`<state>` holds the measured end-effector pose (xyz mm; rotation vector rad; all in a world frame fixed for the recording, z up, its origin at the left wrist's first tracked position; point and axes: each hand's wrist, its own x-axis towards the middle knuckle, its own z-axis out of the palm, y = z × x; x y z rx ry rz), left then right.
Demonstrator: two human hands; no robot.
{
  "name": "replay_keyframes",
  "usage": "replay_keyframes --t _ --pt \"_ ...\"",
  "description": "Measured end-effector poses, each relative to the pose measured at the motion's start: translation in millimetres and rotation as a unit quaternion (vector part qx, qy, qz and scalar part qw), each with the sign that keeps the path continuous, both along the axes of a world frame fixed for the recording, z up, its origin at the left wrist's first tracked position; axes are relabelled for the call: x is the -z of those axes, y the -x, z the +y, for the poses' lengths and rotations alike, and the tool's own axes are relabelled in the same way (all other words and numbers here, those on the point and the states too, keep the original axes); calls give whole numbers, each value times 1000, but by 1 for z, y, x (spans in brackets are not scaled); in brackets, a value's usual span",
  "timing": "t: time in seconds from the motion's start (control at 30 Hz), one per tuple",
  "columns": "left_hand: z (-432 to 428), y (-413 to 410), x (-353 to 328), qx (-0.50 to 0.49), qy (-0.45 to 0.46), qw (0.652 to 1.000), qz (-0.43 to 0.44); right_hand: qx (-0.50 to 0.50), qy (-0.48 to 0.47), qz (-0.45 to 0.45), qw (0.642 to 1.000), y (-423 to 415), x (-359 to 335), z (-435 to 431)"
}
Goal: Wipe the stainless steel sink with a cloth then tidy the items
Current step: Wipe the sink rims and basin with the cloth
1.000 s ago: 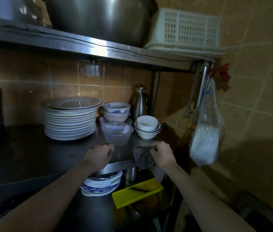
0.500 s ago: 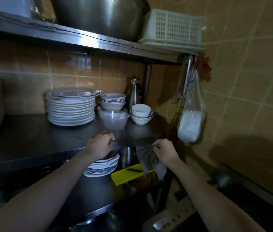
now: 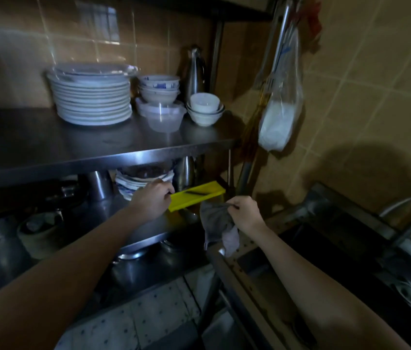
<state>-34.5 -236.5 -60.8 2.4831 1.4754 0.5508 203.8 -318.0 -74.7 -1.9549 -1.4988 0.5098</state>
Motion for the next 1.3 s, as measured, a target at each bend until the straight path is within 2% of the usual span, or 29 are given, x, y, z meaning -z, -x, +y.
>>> replay_keyframes --t 0.3,0.47,0.57,0.77,0.9,1.0,1.07,1.17,1.3 --pt "-16 -10 31 -12 53 998 -11 -20 45 72 996 3 59 -17" --pt "-12 -18 56 -3 82 996 23 -14 76 48 996 -12 96 -14" --pt "-8 -23 71 -4 92 995 51 22 98 55 993 -31 115 -9" --pt "2 -30 90 -16 139 988 62 86 91 2 992 -72 125 0" --pt "6 -39 100 -38 140 989 37 82 131 -15 988 -77 140 -3" --pt "7 -46 109 -32 146 989 25 40 158 -24 986 -66 152 -11" --pt "6 -48 115 -33 147 988 19 22 151 -20 988 -56 154 -19" --pt "5 -51 122 -29 145 989 16 28 79 -17 996 -50 144 -26" --pt "9 -52 125 -27 166 986 15 43 8 57 997 -47 117 -28"
